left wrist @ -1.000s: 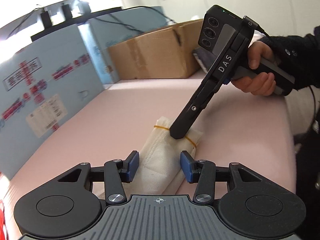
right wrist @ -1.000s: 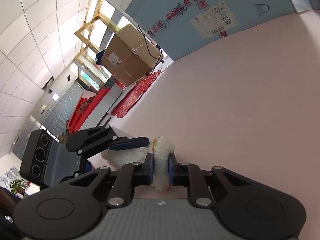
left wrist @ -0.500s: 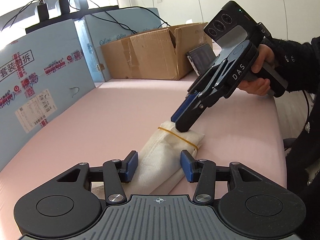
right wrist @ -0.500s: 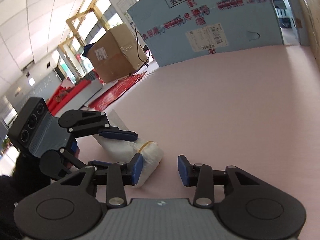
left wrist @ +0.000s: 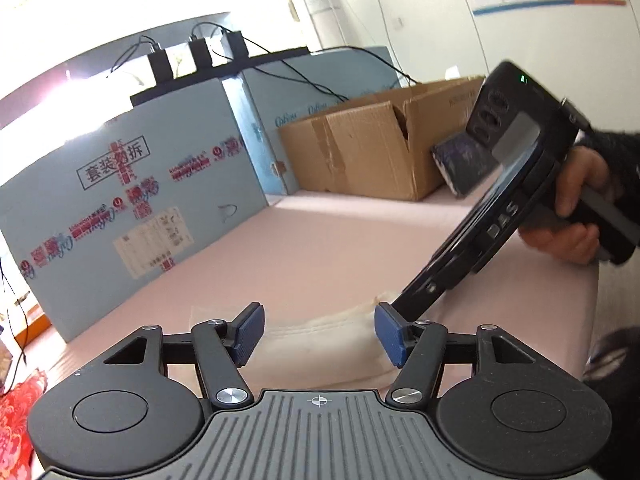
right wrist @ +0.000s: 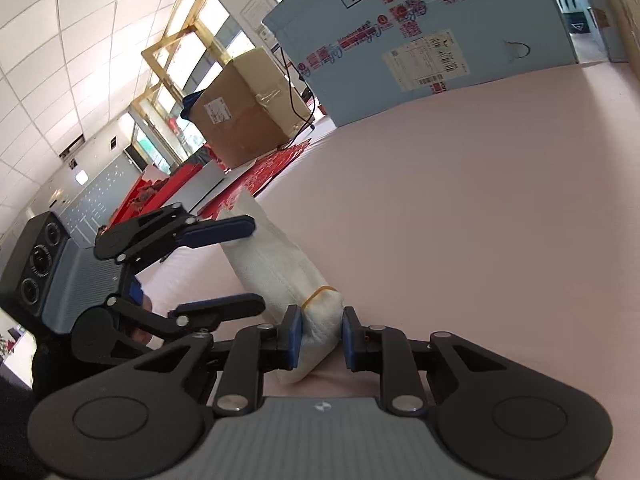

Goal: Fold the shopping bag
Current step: 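Grasp the banded bag with the right gripper and lay it on the table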

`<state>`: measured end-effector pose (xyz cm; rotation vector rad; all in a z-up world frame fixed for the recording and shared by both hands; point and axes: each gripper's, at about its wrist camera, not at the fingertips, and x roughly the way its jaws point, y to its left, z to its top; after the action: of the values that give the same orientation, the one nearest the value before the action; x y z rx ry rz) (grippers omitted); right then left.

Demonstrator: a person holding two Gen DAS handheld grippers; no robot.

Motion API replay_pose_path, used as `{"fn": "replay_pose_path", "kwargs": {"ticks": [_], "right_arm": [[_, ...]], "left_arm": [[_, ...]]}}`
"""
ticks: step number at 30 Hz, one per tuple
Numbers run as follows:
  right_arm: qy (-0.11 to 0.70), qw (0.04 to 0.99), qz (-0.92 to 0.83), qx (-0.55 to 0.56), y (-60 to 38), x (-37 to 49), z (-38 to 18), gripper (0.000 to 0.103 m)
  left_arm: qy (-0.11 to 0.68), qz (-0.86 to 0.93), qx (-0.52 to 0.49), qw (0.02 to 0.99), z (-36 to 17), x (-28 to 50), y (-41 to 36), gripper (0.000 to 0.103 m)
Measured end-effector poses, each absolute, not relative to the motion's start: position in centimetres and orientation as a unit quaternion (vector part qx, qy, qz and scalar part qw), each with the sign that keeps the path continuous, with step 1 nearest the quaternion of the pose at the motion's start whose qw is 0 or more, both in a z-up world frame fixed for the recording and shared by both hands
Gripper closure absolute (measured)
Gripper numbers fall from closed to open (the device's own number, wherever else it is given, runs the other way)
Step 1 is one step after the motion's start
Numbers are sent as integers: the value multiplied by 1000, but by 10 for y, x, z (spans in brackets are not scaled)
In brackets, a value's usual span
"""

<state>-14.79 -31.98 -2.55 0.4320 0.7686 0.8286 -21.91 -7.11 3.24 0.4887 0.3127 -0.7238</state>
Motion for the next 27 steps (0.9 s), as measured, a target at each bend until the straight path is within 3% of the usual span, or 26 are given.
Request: {"fn": "replay_pose_path", "kwargs": {"ticks": [4, 7, 9, 11, 14, 20, 27], "right_arm": [[368, 810, 391, 238, -329, -142, -32, 81], [355, 813, 386, 250, -338, -143, -31, 70], [331, 838, 375, 217, -338, -148, -24, 70], [319, 858, 363, 176, -332, -151, -20, 73], [307, 873, 361, 117, -318, -159, -19, 88], [294, 883, 357, 77, -310, -168, -21, 91], [285, 887, 359, 59, -308, -177, -22, 91]], "left_arm": [[170, -298, 300, 890, 15, -220, -98, 37], [188, -267, 289, 900, 14, -221, -104, 38], [196, -252, 297, 900, 14, -222, -108, 38], [206, -233, 314, 897, 15, -223, -117, 37], [204, -199, 369, 885, 12, -223, -137, 36], [198, -151, 446, 860, 3, -204, -156, 34], [206, -79, 373, 901, 6, -168, -119, 34]]}}
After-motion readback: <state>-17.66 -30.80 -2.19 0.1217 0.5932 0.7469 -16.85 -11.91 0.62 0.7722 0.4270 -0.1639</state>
